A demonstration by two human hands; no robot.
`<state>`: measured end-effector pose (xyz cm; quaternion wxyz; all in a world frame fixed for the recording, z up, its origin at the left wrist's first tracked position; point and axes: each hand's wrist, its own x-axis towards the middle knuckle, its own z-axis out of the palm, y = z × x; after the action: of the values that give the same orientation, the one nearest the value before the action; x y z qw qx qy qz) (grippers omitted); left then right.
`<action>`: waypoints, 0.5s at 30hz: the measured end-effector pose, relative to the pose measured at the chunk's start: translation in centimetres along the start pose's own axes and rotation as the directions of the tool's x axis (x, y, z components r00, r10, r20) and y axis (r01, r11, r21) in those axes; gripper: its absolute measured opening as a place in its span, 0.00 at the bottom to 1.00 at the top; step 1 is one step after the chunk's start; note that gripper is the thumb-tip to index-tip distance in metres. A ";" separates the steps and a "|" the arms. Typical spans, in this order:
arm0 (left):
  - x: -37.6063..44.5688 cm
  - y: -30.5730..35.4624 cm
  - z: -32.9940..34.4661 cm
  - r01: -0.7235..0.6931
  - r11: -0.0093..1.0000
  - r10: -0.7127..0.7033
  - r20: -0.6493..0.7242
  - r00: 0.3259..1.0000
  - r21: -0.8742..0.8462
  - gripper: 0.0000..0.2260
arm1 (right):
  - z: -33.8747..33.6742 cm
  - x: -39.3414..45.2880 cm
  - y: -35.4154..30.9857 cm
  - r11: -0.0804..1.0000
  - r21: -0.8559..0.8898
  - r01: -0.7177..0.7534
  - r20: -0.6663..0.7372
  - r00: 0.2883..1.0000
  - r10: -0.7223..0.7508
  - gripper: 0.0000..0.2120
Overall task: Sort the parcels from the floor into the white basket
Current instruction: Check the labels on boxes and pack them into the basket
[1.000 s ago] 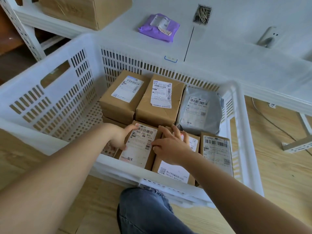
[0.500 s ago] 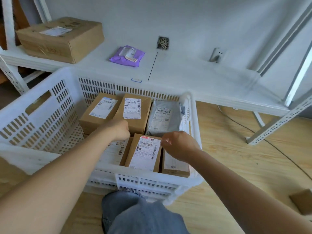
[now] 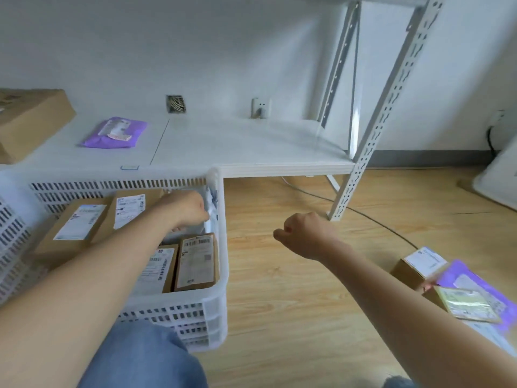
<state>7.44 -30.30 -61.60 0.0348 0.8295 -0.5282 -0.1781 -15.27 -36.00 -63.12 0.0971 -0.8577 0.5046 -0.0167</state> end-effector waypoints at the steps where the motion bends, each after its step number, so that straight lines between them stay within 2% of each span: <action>1: 0.0 1.4 0.1 0.000 1.000 0.000 0.004 1.000 0.001 0.08 | -0.4 -0.3 1.4 1.000 0.006 -0.019 0.004 1.000 0.019 0.18; 8: 1.4 11.9 2.3 -0.091 0.996 0.091 0.022 0.996 0.021 0.10 | -3.2 -2.9 11.9 0.985 0.050 -0.163 -0.012 0.986 0.164 0.15; 12: 3.0 18.1 5.5 -0.183 0.980 0.185 -0.020 0.982 0.077 0.07 | -3.2 -4.2 18.5 0.959 0.069 -0.275 0.002 0.961 0.275 0.12; 15: 4.0 22.1 8.4 -0.232 0.968 0.234 -0.004 0.972 0.097 0.05 | -2.4 -5.4 23.5 0.929 0.070 -0.365 0.054 0.931 0.361 0.11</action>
<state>-12.94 -42.44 -65.02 0.0196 0.7638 -0.6297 -0.1407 -38.47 -42.73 -64.65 0.1421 -0.7454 0.6513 -0.0011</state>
